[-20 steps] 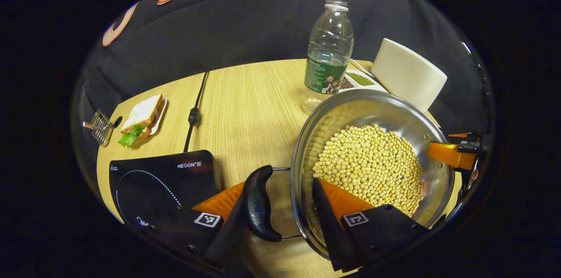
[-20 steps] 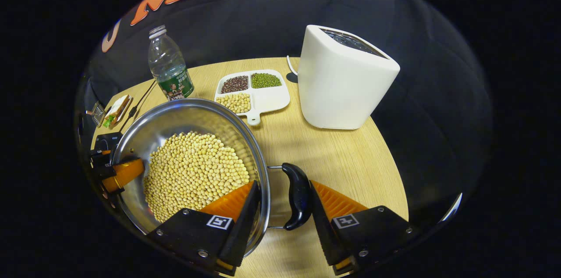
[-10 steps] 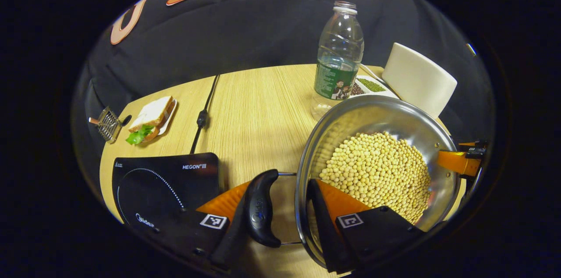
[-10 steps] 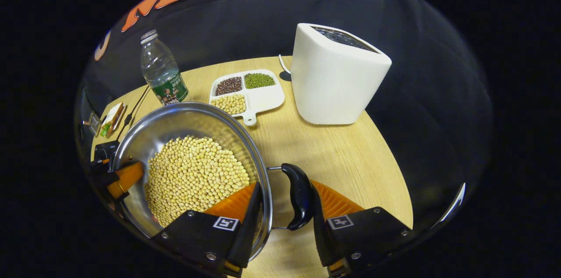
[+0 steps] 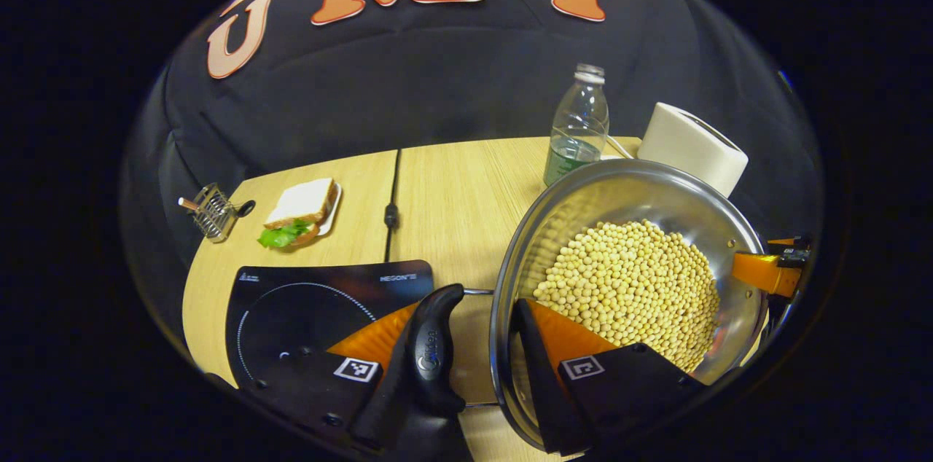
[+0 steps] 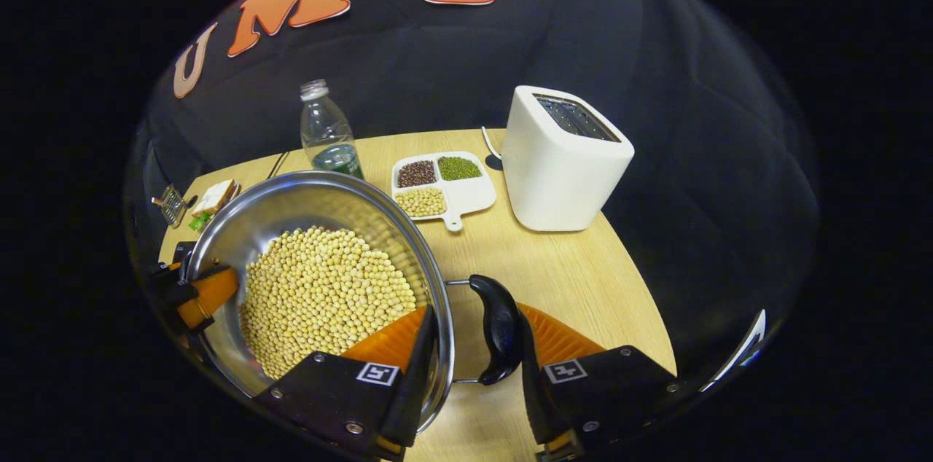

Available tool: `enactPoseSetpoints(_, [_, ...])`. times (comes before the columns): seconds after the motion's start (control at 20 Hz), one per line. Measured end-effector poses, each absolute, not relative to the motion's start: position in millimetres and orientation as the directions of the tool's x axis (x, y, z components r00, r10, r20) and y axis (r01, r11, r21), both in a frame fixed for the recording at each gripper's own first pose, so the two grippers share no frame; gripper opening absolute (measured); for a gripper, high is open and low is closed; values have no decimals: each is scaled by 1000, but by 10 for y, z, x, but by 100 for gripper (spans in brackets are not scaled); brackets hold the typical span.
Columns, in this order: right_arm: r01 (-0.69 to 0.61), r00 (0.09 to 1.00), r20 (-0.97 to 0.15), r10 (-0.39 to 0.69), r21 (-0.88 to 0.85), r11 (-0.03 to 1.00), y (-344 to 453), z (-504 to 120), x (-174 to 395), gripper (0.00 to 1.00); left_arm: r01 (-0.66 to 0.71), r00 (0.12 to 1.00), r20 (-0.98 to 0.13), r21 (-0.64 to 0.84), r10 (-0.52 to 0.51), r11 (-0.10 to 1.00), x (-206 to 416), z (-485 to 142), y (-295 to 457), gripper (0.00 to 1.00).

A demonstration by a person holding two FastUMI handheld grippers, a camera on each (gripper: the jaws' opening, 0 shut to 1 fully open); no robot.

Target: First push the handle of the pot to place it horizontally, then grasp the pot with both hands and set it on the induction cooktop.

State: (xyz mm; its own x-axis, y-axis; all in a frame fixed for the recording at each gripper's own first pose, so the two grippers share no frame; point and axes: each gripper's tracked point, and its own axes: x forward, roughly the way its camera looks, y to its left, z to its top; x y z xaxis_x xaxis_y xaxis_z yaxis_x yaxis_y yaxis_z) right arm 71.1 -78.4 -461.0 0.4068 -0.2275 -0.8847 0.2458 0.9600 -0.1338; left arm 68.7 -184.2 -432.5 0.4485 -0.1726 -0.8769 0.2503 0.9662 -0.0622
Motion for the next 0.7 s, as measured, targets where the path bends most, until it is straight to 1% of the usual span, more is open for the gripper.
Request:
enactPoseSetpoints(0.05, [240,415,-882,-223,-130,962,-774,-4639,720,58,242,458,-874,-57,-165,969,698,-4255,-1759,77])
enactPoseSetpoints(0.1, [235,423,-879,-217,-125,964,-783,-4649,729,58,235,467,-870,-51,-159,971,694,-4184,-1680,77])
enactPoseSetpoints(0.15, [227,430,-878,-209,-119,967,-778,-4664,739,58,223,473,-868,-47,-150,974,696,-4113,-1586,73])
enactPoseSetpoints(0.2, [219,438,-876,-202,-114,969,-796,-4659,754,58,216,482,-865,-41,-143,976,694,-4067,-1480,77])
enactPoseSetpoints(0.5, [163,476,-866,-150,-81,983,-820,-4687,826,58,159,521,-849,-2,-86,987,658,-3740,-848,76])
enactPoseSetpoints(0.55, [151,482,-865,-141,-77,986,-831,-4712,842,58,148,525,-848,3,-76,989,649,-3695,-735,73])
enactPoseSetpoints(0.6, [141,485,-865,-132,-71,987,-852,-4731,872,58,136,527,-847,9,-65,991,638,-3655,-611,76])
enactPoseSetpoints(0.7, [122,491,-864,-110,-56,991,-844,-4750,913,58,115,533,-845,23,-42,993,628,-3592,-381,76])
